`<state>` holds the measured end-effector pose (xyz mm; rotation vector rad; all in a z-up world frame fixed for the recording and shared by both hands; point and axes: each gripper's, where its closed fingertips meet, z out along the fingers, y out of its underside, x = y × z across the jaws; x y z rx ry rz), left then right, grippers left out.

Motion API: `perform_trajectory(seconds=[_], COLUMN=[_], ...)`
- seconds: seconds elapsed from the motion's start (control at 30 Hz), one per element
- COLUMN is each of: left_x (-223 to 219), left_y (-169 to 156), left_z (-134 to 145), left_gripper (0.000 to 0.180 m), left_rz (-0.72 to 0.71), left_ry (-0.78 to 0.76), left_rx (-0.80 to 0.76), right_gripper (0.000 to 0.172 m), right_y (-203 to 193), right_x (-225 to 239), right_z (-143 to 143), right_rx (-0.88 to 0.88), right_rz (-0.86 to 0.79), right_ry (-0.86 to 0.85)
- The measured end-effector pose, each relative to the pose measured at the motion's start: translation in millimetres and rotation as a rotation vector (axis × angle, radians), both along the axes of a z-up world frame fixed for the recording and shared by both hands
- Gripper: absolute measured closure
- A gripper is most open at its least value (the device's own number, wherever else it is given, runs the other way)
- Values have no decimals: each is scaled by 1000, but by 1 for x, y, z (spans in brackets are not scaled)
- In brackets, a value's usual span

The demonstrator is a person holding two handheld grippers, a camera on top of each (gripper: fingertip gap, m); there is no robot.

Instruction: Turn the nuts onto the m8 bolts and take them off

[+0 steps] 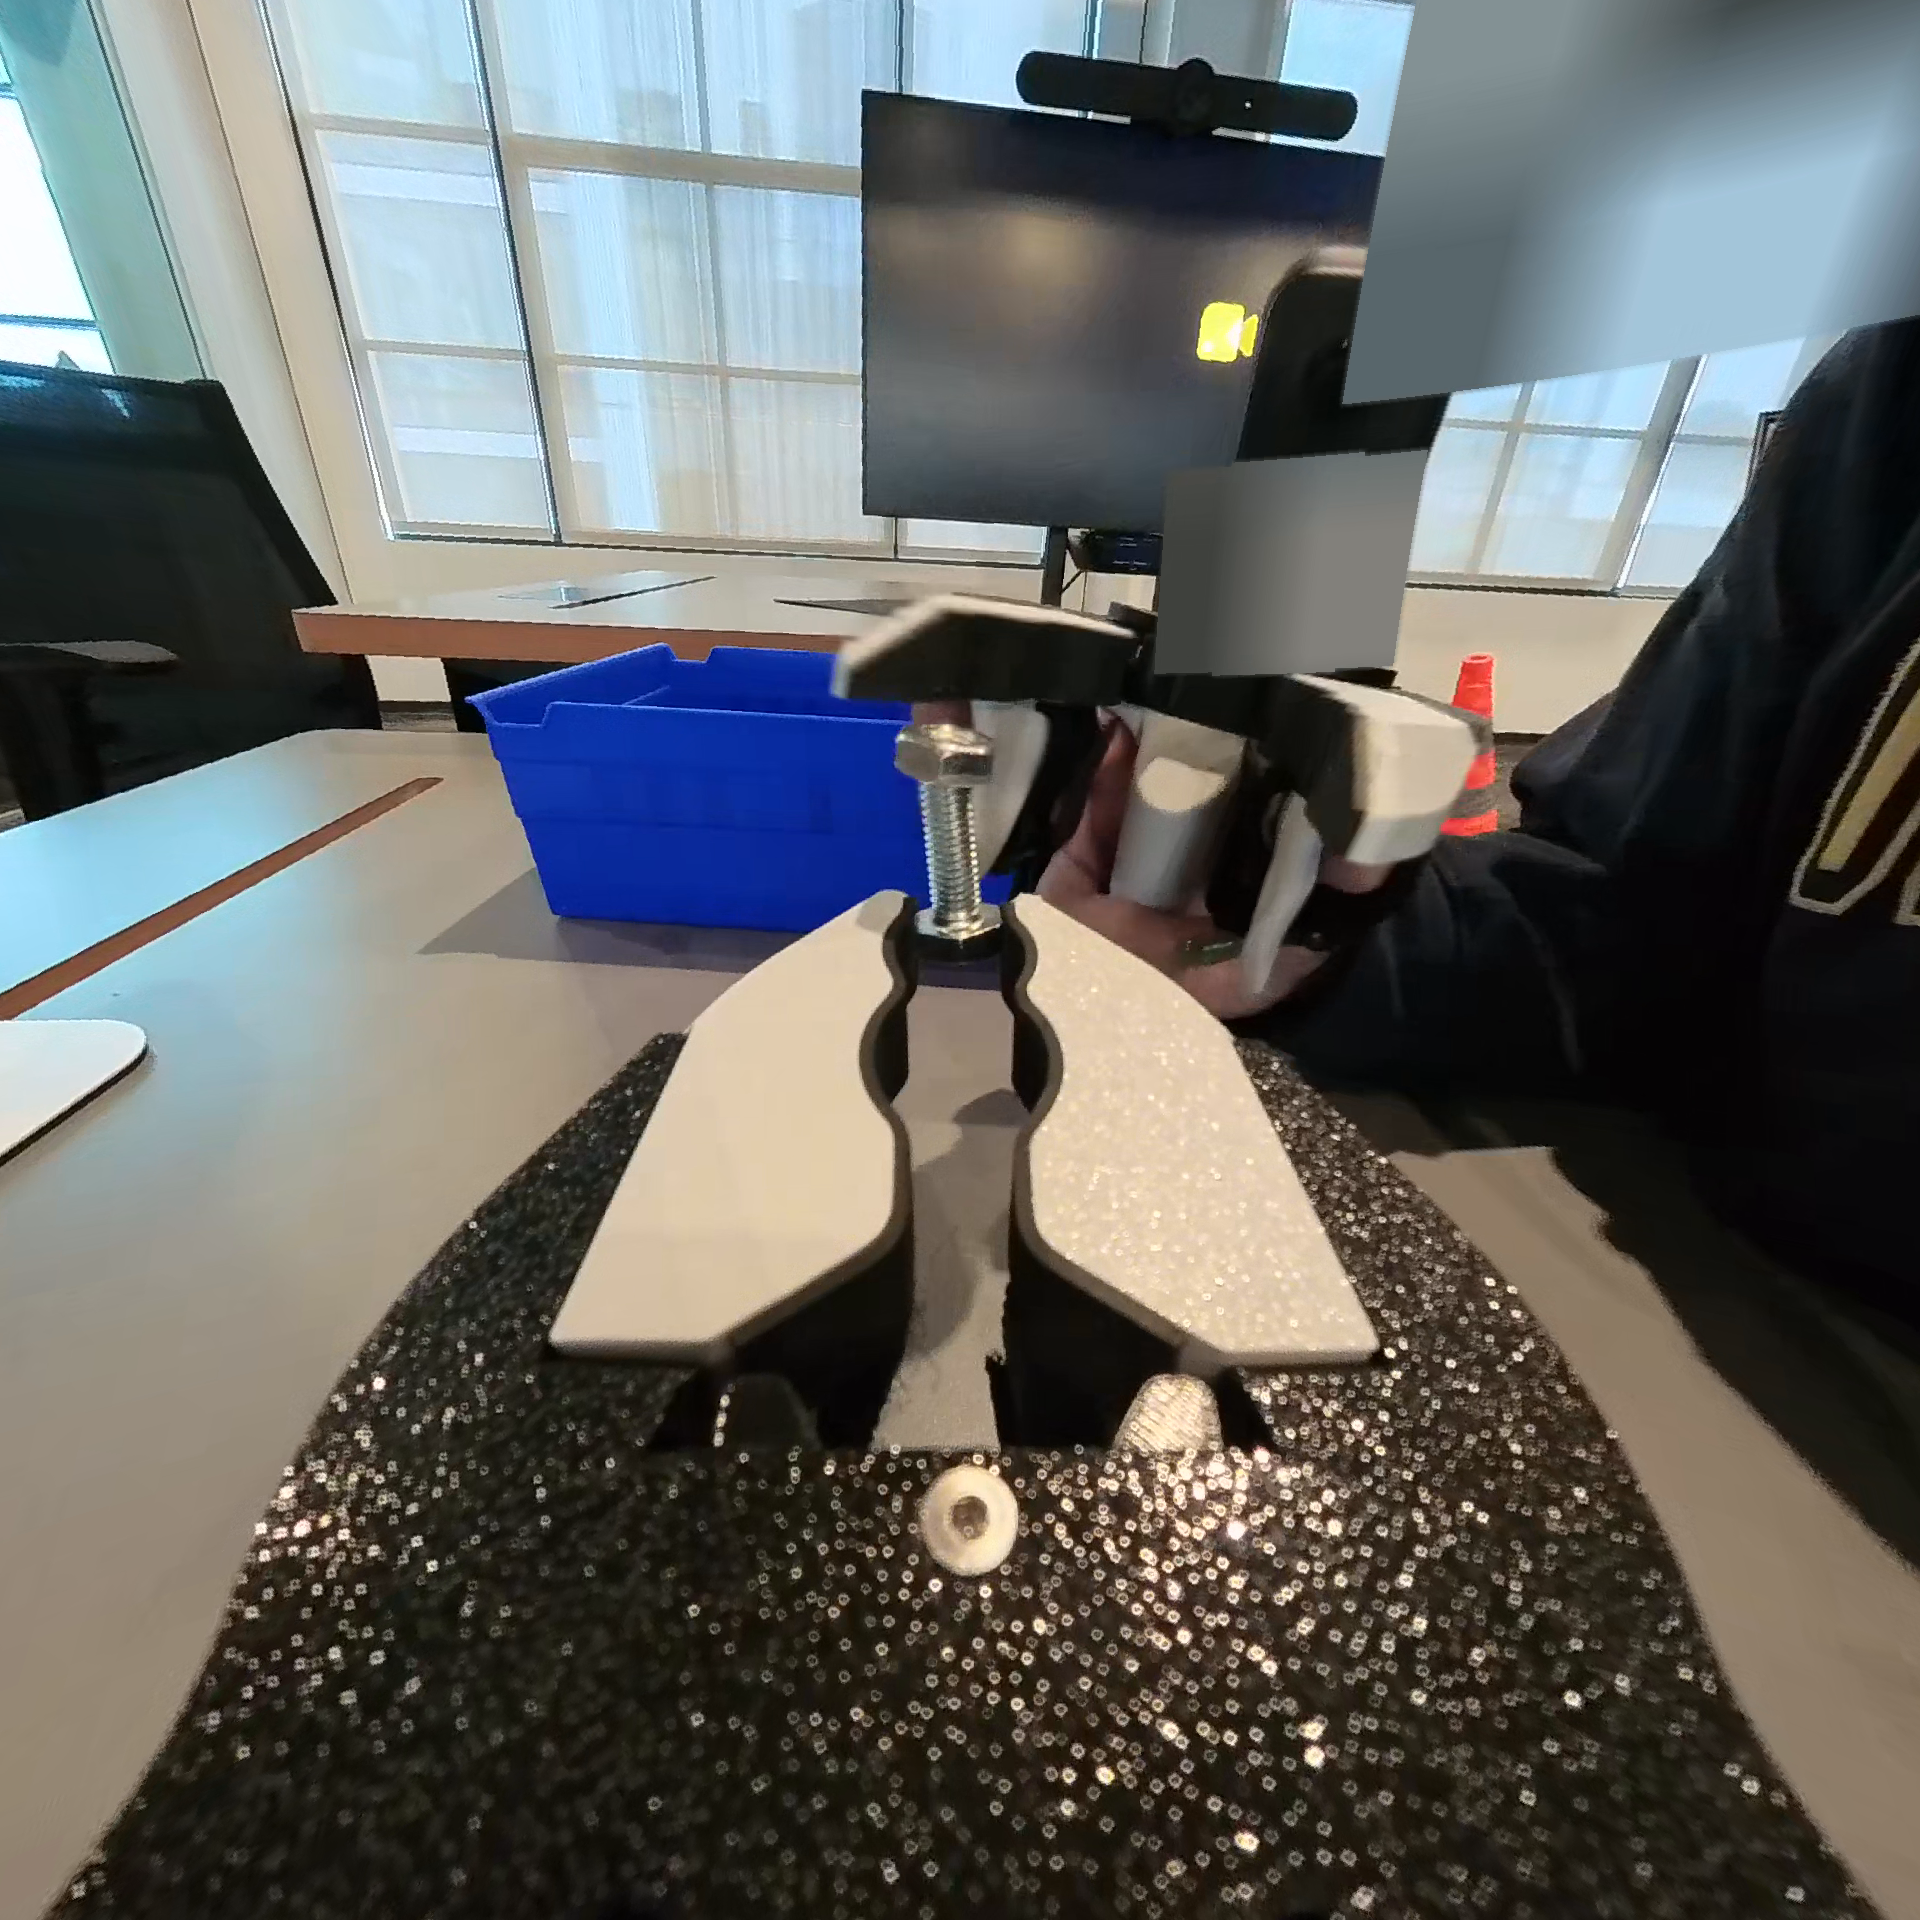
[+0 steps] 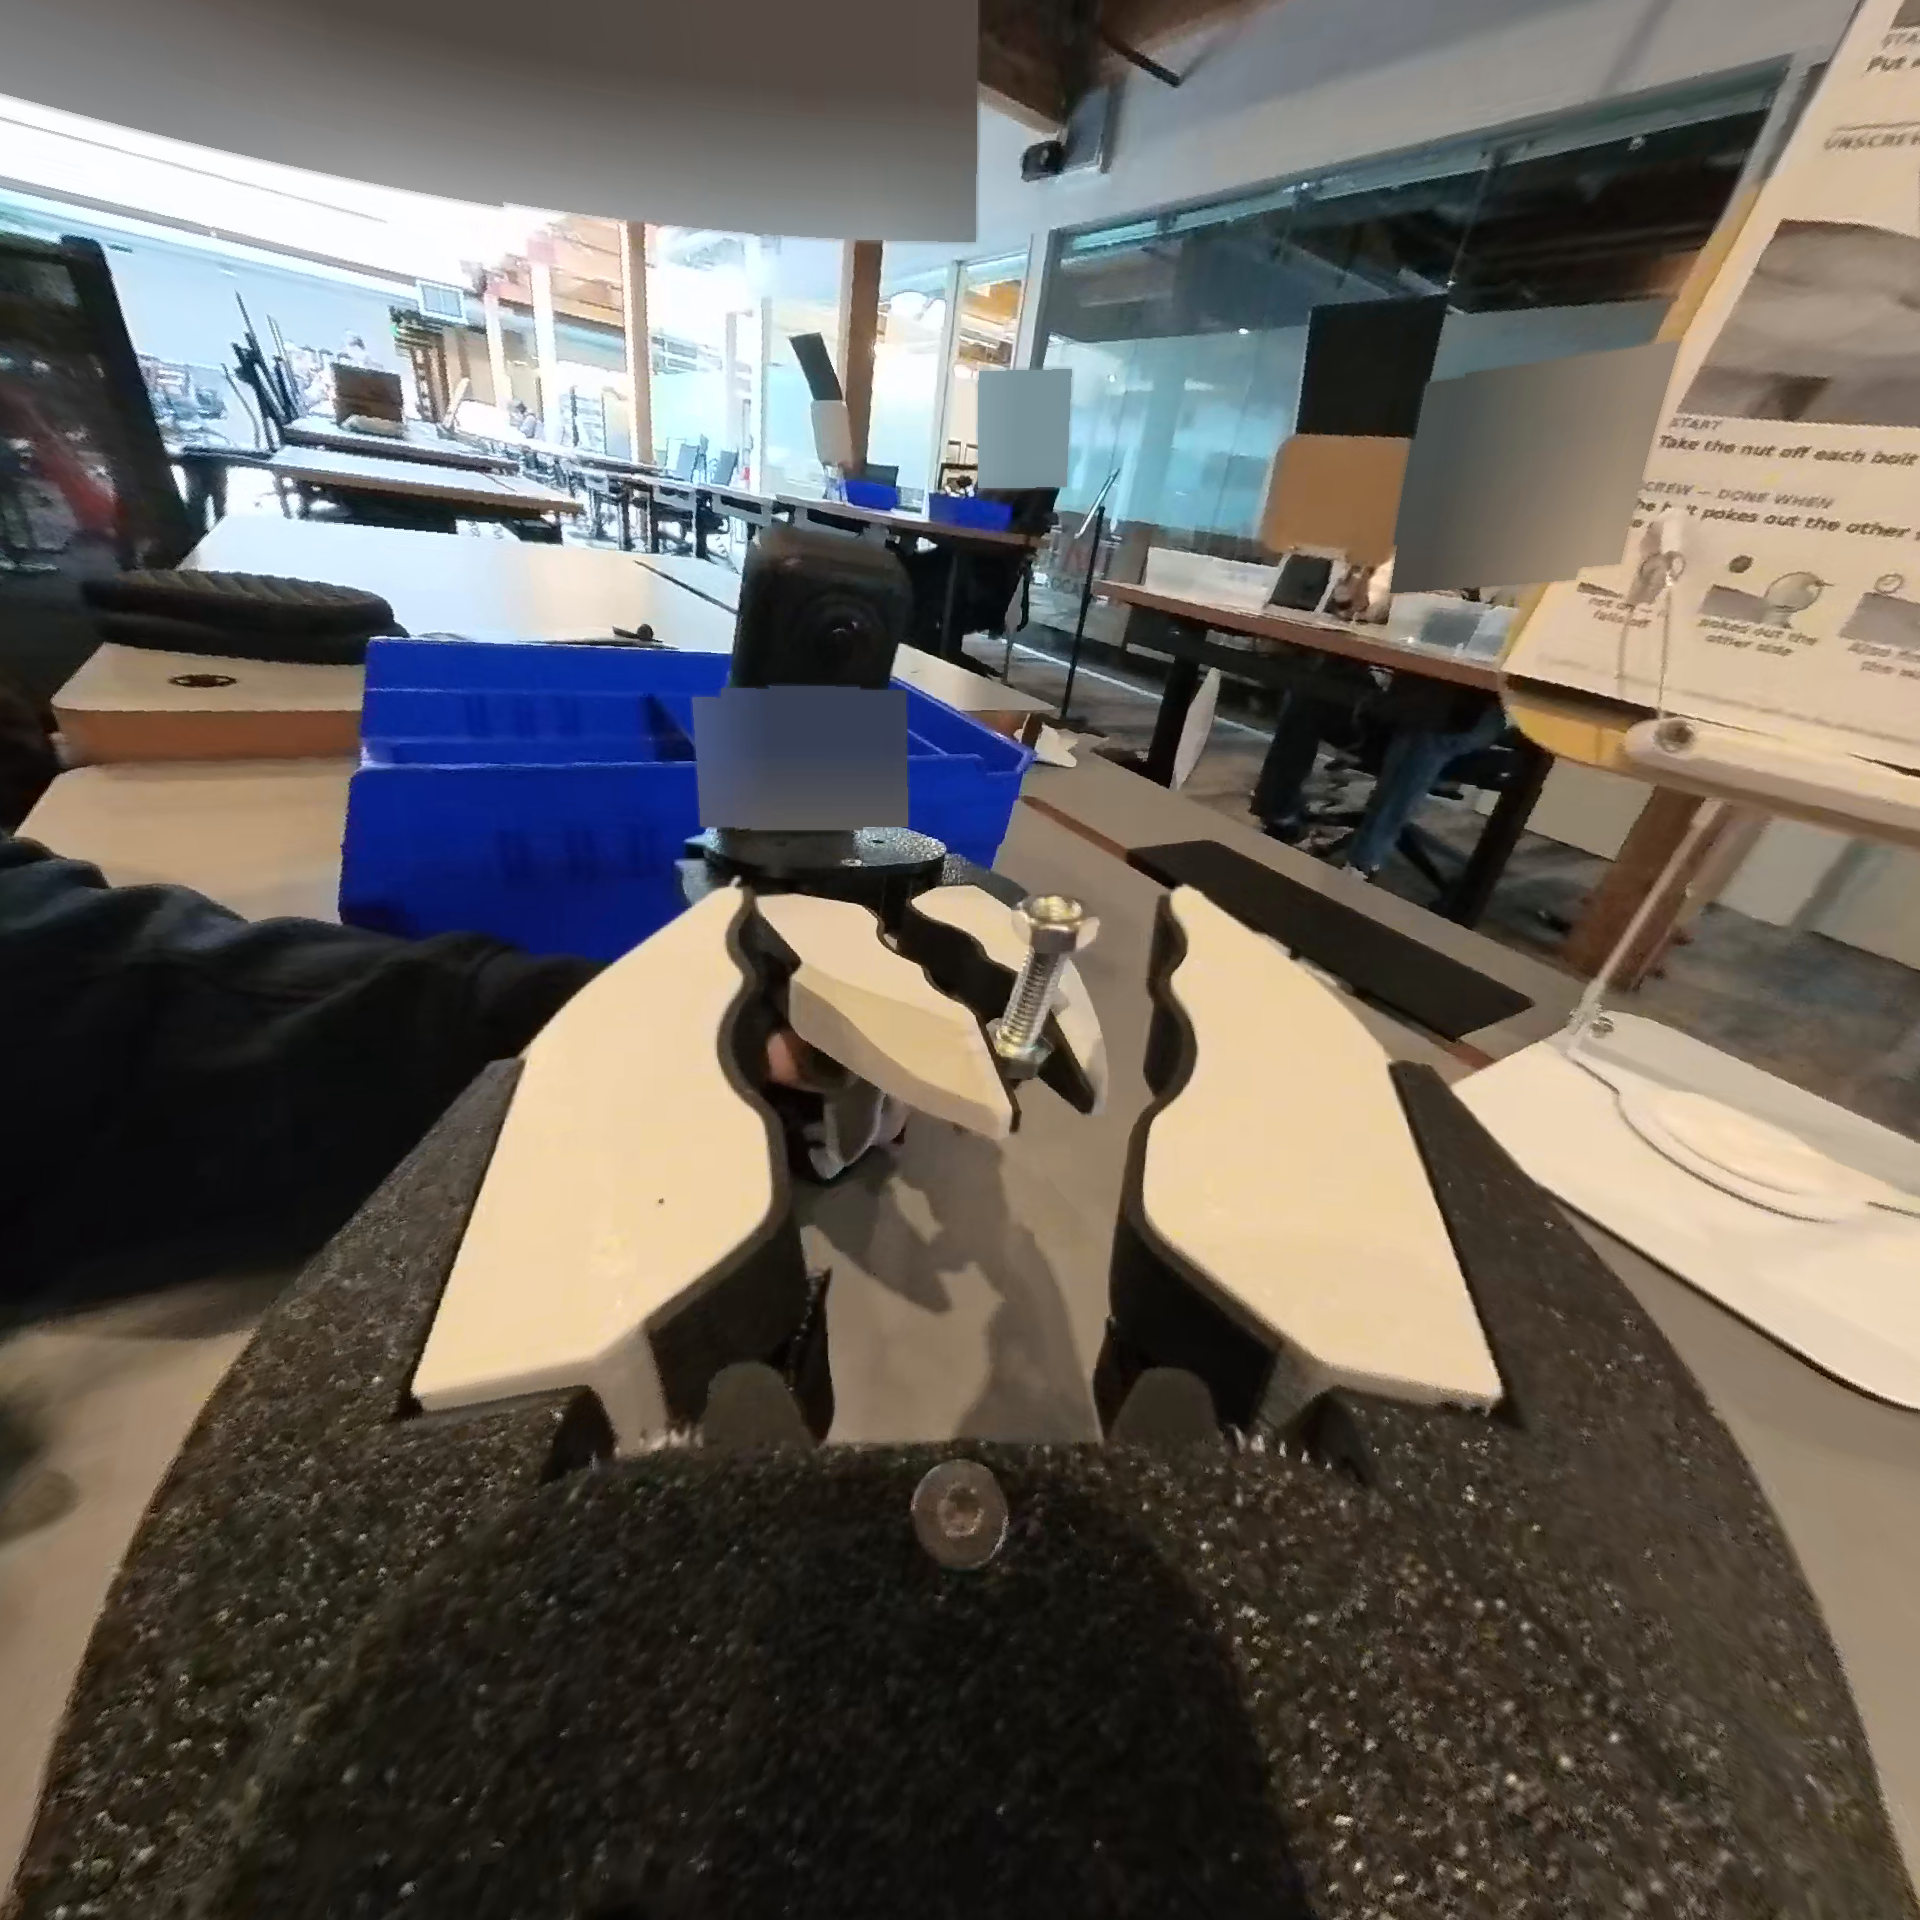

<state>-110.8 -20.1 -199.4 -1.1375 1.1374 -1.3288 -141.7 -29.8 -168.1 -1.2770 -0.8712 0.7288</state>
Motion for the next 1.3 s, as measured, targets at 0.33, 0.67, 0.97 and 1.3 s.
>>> perform_trajectory(seconds=[0.33, 0.67, 0.97, 1.3], left_x=[0, 0, 0, 2], left_y=[0, 0, -1, -2], left_z=[0, 0, 0, -3], left_gripper=[166, 166, 166, 166], left_rz=[-2, -4, -6, -13], left_ry=[1, 4, 9, 34], left_rx=[-3, -4, -4, -2], right_gripper=[115, 117, 117, 115], right_y=[-7, -8, -5, -9], right_x=[5, 3, 5, 4], right_z=[-2, -3, -3, 5], right_rx=[-25, -21, -15, 19], right_rz=[62, 66, 47, 57], right_ry=[-7, -27, -30, -28])
